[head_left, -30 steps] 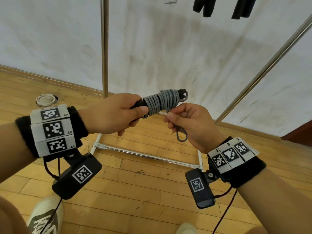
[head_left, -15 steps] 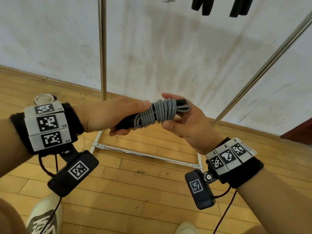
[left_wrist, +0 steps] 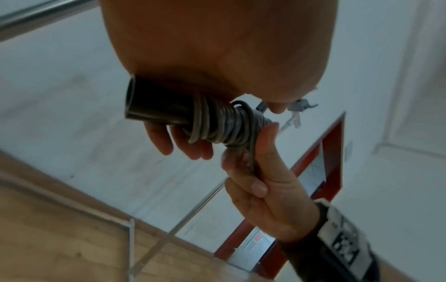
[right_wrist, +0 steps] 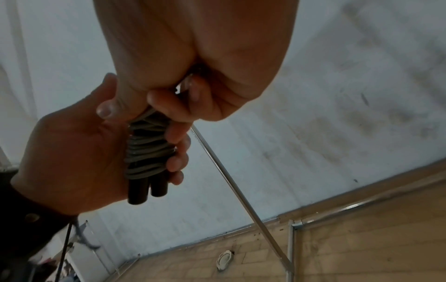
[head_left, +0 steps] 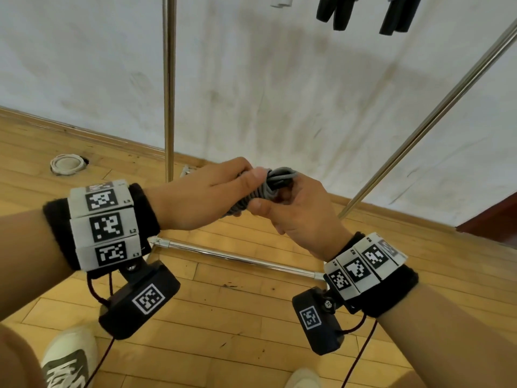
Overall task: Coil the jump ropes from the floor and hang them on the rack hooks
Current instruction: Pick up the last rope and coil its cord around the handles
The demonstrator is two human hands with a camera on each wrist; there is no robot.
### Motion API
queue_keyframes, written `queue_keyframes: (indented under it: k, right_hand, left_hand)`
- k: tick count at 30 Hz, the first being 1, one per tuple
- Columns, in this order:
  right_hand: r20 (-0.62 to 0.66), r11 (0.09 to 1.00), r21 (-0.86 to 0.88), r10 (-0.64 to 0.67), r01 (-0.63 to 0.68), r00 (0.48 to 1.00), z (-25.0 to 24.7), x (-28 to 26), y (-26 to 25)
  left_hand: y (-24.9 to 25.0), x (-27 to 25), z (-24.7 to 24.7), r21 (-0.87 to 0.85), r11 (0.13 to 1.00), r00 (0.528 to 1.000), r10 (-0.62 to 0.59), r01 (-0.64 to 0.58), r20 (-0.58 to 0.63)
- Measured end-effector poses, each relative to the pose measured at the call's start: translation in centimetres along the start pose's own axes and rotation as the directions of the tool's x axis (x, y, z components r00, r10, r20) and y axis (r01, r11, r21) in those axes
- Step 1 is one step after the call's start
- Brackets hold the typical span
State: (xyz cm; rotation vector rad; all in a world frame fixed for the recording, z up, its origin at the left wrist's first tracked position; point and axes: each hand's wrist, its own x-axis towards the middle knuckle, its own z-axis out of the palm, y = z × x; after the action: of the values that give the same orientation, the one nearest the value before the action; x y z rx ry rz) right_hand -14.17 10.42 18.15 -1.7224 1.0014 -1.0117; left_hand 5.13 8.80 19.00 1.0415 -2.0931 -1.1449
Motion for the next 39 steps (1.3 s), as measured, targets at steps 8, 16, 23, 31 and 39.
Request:
queue_keyframes:
  k: [8, 16, 23, 31, 39]
  right_hand:
    - [0.019, 0.980, -0.173, 0.103, -0.098, 0.994, -0.9, 0.3, -1.2]
    - [-0.161, 0.989, -0.062, 0.122, -0.133, 0.979, -2.0, 0.1, -1.3]
    - [-0.303, 0.999, -0.004, 0.030, -0.033, 0.952, -2.0, 0.2, -1.1]
    - [-0.361, 0.996, 0.084, 0.055, -0.026, 0.931, -1.9, 0.3, -1.3]
    - [-0.317, 1.000, -0.023, 0.007, -0.015, 0.949, -1.0, 0.4, -0.9]
  left_hand:
    - [0.3, 0.9, -0.8, 0.164, 0.986, 1.000, 0.002, 0.003, -0.025]
    - [0.5, 0.8, -0.8, 0.065, 0.997, 0.999, -0.028, 0.031, -0.043]
    - [0.3, 0.8, -0.8, 0.090, 0.994, 0.996, -0.060, 0.066, -0.069]
    - [0.4, 0.9, -0.6, 0.252, 0.963, 0.977, -0.043, 0.096, -0.207]
    - [0.2, 0.9, -0.7, 0.374, 0.926, 0.991, 0.005, 0.048, -0.137]
